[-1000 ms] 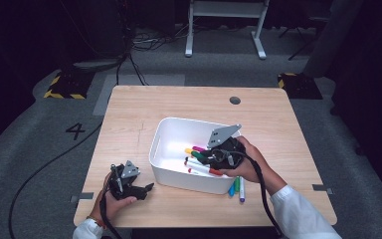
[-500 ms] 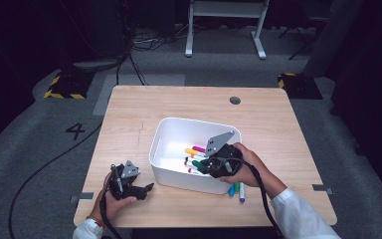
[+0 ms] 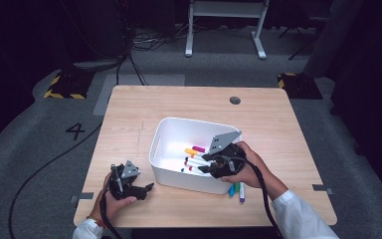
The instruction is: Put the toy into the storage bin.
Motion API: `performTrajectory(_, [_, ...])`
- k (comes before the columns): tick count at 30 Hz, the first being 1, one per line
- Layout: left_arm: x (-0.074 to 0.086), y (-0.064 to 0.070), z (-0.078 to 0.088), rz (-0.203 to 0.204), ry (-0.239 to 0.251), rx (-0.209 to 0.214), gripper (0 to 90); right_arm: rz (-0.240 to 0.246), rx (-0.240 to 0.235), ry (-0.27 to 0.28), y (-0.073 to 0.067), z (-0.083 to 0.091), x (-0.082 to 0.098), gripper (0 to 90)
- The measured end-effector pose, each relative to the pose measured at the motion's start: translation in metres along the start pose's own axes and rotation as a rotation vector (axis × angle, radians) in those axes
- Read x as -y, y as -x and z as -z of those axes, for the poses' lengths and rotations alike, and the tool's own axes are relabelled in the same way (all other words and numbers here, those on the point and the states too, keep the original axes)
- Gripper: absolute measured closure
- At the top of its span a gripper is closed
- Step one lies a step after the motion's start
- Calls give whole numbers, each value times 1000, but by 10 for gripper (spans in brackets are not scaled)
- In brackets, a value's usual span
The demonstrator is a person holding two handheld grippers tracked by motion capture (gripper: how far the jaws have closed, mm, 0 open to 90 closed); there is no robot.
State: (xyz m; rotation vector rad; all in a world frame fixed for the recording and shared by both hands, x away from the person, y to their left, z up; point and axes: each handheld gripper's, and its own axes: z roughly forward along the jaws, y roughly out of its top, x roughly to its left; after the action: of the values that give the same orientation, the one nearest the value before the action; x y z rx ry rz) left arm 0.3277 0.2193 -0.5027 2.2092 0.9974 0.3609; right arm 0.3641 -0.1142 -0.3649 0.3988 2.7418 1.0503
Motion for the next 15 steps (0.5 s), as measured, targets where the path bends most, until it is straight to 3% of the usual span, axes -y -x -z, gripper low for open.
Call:
performTrajectory(4, [0, 0, 0, 0, 0, 0, 155, -21, 37, 71, 3, 12, 3, 518])
performTrajectory(11, [0, 0, 0, 0, 0, 0, 155, -37, 166, 163, 5, 46, 15, 395])
performTrajectory(15, [0, 0, 0, 0, 0, 0, 155, -85, 206, 216, 6, 66, 27, 370])
